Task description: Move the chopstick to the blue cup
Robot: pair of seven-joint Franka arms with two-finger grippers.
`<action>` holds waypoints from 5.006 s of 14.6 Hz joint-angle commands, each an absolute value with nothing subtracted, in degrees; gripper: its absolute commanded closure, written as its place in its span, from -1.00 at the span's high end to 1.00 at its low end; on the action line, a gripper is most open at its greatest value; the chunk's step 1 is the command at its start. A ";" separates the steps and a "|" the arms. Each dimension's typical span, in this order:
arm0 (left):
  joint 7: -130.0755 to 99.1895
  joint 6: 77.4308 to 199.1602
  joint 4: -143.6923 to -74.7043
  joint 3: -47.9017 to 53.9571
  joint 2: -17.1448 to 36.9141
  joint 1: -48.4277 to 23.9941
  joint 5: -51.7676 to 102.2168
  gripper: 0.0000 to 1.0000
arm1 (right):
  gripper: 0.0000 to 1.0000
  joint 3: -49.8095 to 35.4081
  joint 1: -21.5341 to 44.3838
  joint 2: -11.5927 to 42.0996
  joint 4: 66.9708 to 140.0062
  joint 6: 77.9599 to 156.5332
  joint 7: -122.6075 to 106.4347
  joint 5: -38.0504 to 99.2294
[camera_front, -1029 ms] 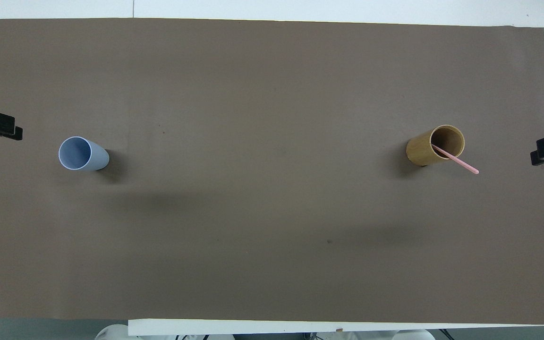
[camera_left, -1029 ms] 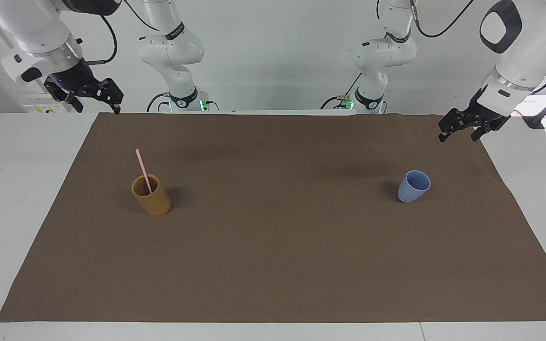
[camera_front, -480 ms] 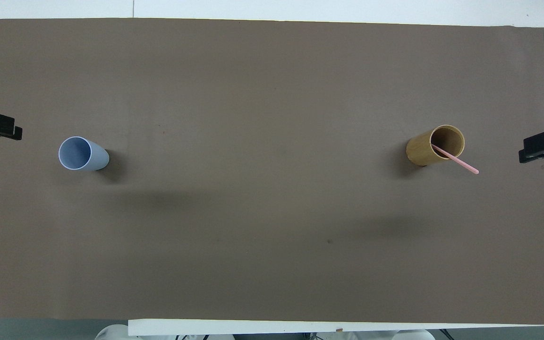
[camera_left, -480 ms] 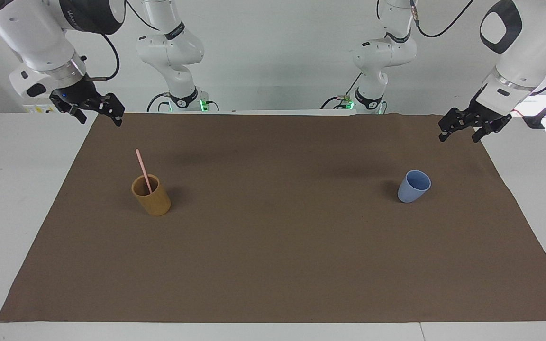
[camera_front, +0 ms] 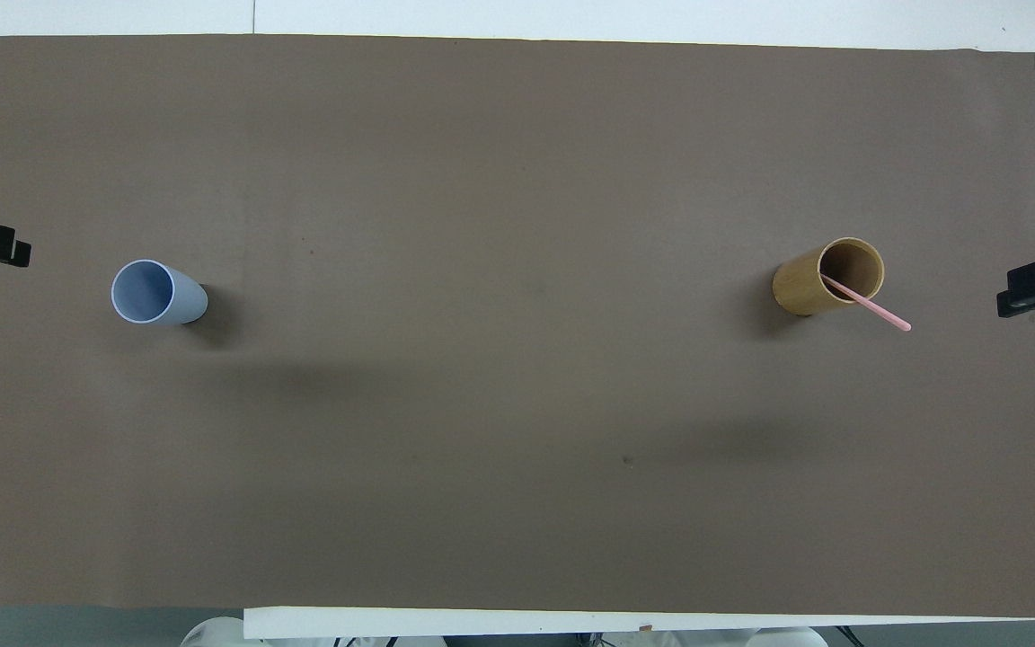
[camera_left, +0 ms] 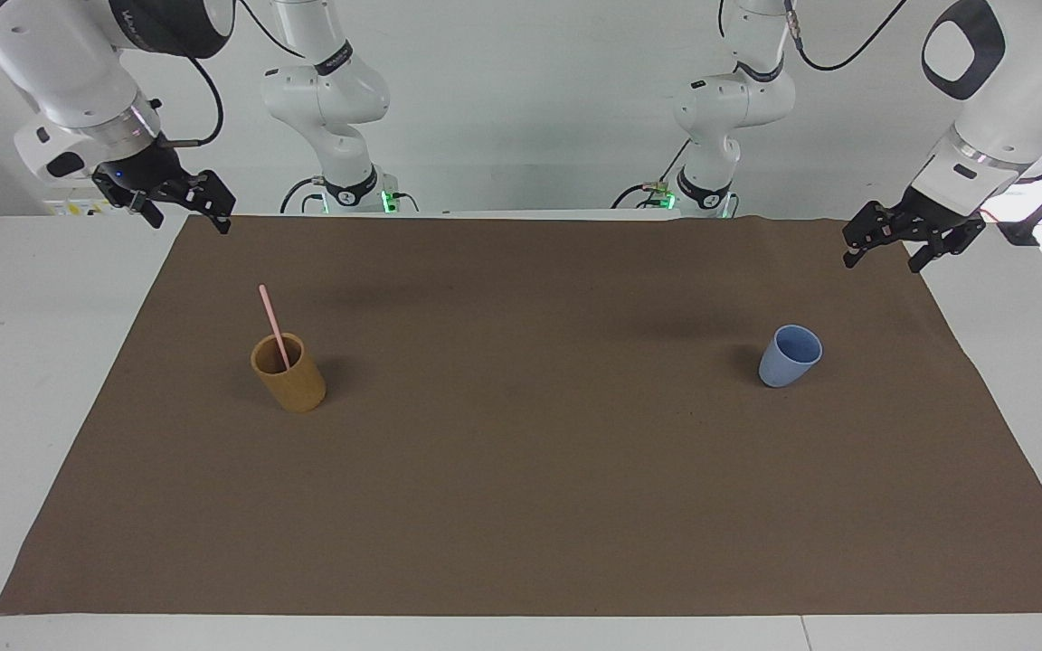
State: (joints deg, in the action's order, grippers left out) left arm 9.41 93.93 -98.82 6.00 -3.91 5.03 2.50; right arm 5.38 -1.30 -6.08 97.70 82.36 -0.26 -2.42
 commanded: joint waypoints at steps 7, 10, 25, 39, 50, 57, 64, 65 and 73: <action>0.88 105.03 -103.88 5.98 2.90 5.27 0.98 0.99 | 1.00 5.19 -1.85 -8.09 99.05 80.59 -0.09 -1.32; -0.09 113.25 -113.43 6.06 1.76 5.27 -1.41 0.99 | 1.00 4.92 -0.97 -8.17 99.23 81.47 -0.09 -1.32; 0.18 121.46 -123.75 6.06 1.93 5.89 -1.41 -0.43 | 1.00 4.48 -0.88 -8.17 99.32 81.65 0.09 -1.23; -14.74 112.91 -113.29 6.68 1.05 -20.63 6.59 -1.00 | 1.00 4.48 -0.88 -8.26 99.67 81.65 0.26 -0.88; -36.12 118.55 -102.39 6.50 17.13 -38.06 6.42 -1.00 | 1.00 4.22 -0.36 -1.08 102.14 88.94 -4.75 3.87; -39.55 121.99 -103.89 6.59 17.84 -38.85 6.42 -0.03 | 1.00 4.22 2.46 5.71 105.29 96.41 -7.91 -1.93; -40.87 119.11 -102.48 6.24 15.48 -37.63 6.94 1.00 | 0.36 4.13 -1.40 6.06 107.75 96.07 -16.17 -1.76; -40.70 117.09 -101.09 6.24 14.86 -36.31 7.03 1.00 | 0.31 4.13 -1.58 6.06 107.67 95.54 -16.08 -1.67; -29.96 98.88 -97.38 5.63 4.31 -10.60 6.33 1.00 | -0.20 4.13 -0.97 6.15 107.31 94.75 -13.80 -0.62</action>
State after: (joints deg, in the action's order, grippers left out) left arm -37.35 100.71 -96.41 5.24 6.55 -19.32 5.94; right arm 4.31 -0.88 7.21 106.41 94.80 -14.68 -1.16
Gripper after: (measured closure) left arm 0.000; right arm 0.493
